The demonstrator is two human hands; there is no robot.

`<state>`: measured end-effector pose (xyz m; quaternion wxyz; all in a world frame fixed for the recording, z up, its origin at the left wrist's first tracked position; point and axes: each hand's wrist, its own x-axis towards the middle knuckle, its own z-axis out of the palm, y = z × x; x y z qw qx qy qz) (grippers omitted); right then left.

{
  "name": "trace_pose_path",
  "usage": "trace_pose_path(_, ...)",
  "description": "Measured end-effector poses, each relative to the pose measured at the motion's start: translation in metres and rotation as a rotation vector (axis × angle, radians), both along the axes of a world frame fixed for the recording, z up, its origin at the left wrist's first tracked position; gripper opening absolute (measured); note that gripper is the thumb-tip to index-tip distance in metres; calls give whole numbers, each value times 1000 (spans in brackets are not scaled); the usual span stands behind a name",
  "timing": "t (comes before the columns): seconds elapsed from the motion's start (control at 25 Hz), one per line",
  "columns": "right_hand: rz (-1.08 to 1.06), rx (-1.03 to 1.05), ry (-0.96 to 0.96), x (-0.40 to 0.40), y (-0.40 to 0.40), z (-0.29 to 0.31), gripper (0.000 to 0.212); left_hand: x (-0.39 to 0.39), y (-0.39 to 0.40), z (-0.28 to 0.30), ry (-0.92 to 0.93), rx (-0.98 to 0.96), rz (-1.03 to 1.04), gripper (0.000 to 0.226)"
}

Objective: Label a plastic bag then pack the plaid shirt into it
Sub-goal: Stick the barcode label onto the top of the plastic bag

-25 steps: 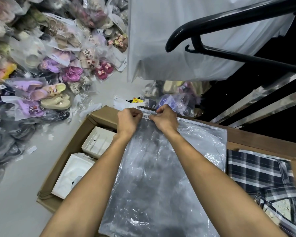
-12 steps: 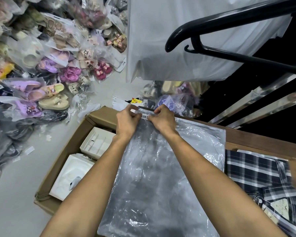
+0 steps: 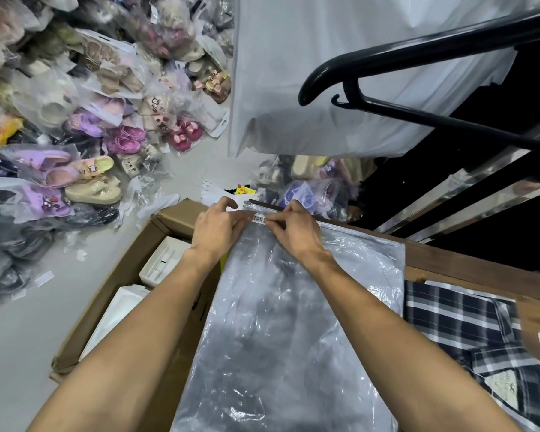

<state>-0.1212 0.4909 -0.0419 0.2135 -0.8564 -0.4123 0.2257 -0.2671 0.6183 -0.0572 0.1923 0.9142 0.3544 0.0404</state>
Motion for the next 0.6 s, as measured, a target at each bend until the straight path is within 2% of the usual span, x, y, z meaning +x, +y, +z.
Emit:
trace_pose_path(0.12, -57, 23, 52, 3, -4, 0, 23, -1, 4, 4, 66, -81, 66, 27)
trace_pose_path(0.2, -29, 0, 22, 4, -3, 2, 25, -3, 4, 5, 100, -143, 110, 28)
trace_pose_path(0.4, 313, -132, -117, 3, 13, 12, 50, 0, 11, 9, 69, -309, 220, 35)
trace_pose_path(0.6, 428, -217, -117, 11, 22, 15, 47, 1, 13, 10, 40, -321, 264, 35)
